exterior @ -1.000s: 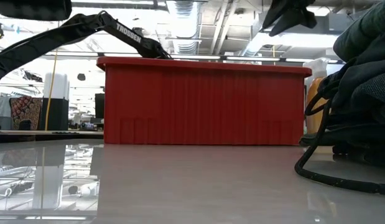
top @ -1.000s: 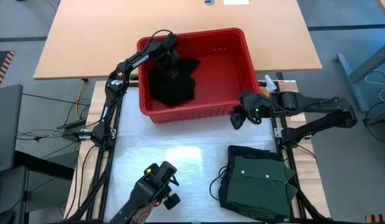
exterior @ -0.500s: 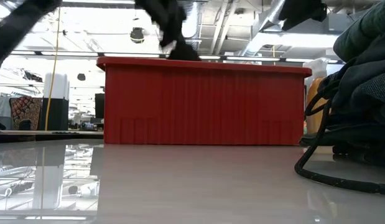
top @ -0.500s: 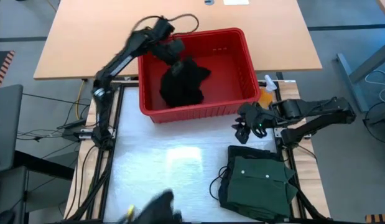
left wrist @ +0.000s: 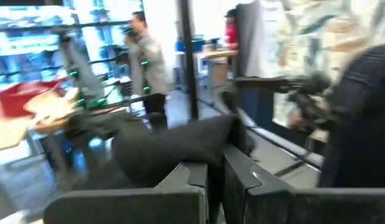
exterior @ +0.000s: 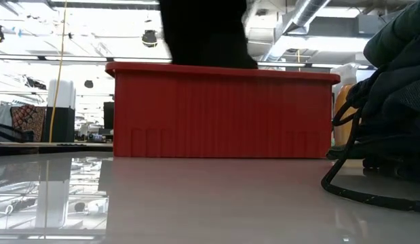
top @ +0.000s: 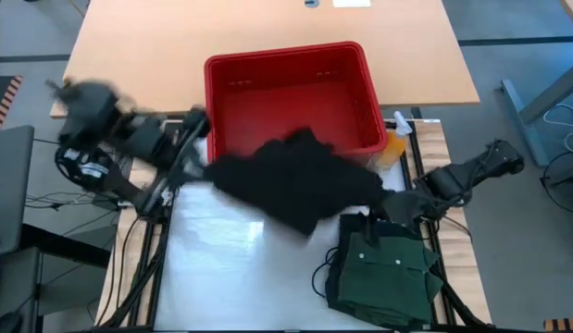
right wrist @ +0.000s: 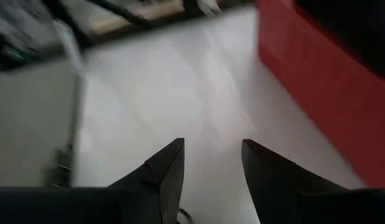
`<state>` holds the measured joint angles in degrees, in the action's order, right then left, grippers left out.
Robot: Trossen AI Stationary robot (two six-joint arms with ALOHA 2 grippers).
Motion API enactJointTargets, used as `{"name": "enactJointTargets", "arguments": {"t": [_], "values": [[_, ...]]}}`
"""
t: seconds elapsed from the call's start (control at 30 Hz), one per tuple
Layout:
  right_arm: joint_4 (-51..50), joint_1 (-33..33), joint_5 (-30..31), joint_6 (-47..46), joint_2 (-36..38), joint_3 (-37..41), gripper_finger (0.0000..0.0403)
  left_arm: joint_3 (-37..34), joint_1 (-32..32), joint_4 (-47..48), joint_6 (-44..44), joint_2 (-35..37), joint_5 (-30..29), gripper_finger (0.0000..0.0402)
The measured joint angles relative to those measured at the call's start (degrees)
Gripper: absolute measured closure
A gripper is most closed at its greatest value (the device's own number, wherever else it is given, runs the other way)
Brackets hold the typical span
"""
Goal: Fold laundry
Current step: Remove the black shirt from the red bin
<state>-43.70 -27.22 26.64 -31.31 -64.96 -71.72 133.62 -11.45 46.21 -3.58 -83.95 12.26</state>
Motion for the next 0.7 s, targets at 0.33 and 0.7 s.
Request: {"name": "enactJointTargets", "arguments": {"t": [0.33, 0.7], "values": [[19.92, -9.45, 6.55, -4.65, -2.32, 6.92, 0.0216, -0.04, -26.17, 11.72, 2.41, -0.4, -12.71, 0.0401], [34.58, -3.98, 13.39, -14.82, -17.06, 9.42, 0.0216, -0.07, -43.33, 4.26, -6.93, -3.04, 2.94, 0.0401]]}}
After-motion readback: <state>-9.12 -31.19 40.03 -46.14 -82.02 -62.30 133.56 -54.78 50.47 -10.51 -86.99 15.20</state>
